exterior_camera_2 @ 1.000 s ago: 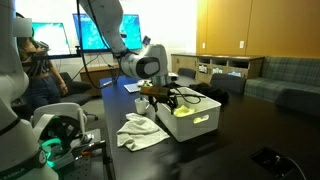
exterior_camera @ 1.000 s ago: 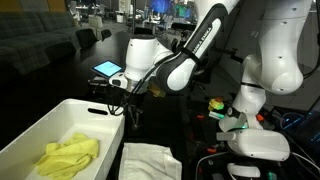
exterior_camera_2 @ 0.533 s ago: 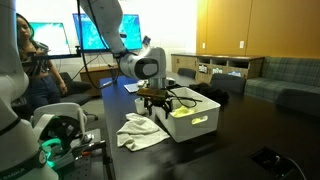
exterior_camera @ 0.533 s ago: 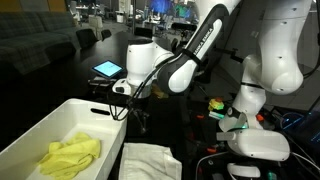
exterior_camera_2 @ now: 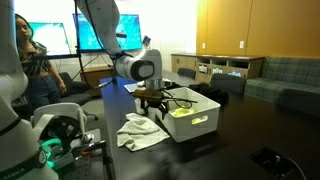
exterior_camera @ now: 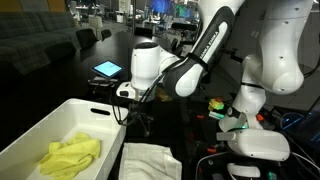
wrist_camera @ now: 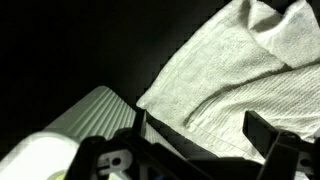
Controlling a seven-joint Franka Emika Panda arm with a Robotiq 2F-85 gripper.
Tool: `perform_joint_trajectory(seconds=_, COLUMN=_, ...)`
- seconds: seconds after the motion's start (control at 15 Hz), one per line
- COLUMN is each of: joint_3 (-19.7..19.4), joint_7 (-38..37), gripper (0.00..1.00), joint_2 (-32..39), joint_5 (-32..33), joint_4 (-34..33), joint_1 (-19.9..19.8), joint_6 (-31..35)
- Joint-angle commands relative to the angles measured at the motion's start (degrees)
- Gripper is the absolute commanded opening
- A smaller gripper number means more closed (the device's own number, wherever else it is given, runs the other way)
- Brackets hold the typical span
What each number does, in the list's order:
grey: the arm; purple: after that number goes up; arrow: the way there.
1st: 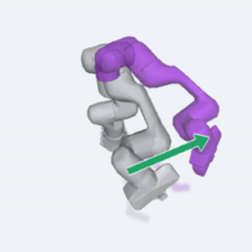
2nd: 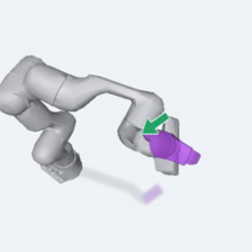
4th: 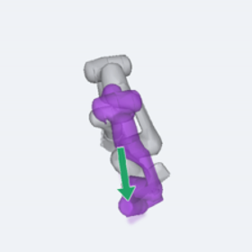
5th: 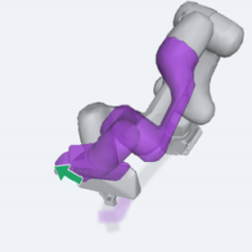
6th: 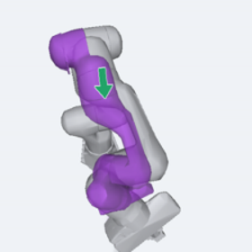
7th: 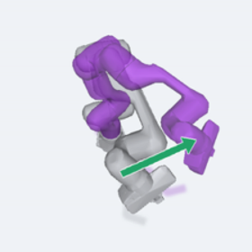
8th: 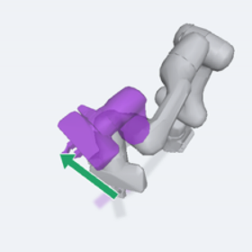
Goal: Put the yellow and white cloths in the storage box and put the marker in the mug cup
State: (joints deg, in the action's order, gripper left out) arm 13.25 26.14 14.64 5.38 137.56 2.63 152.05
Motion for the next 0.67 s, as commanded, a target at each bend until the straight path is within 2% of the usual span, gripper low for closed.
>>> perform_joint_trajectory(seconds=0.0, joint_3=0.4, joint_7=0.1, gripper=1.0, joint_2=0.4, joint_5=-1.3, joint_4=0.9, joint_1=0.9, joint_6=0.1)
perform_joint_trajectory(seconds=0.27, joint_3=1.1, joint_7=-0.8, gripper=1.0, joint_2=0.5, joint_5=-1.7, joint_4=3.0, joint_1=1.7, joint_6=1.5)
perform_joint_trajectory(seconds=0.6, joint_3=4.4, joint_7=1.5, gripper=1.0, joint_2=4.7, joint_5=-6.7, joint_4=1.2, joint_1=1.2, joint_6=1.2)
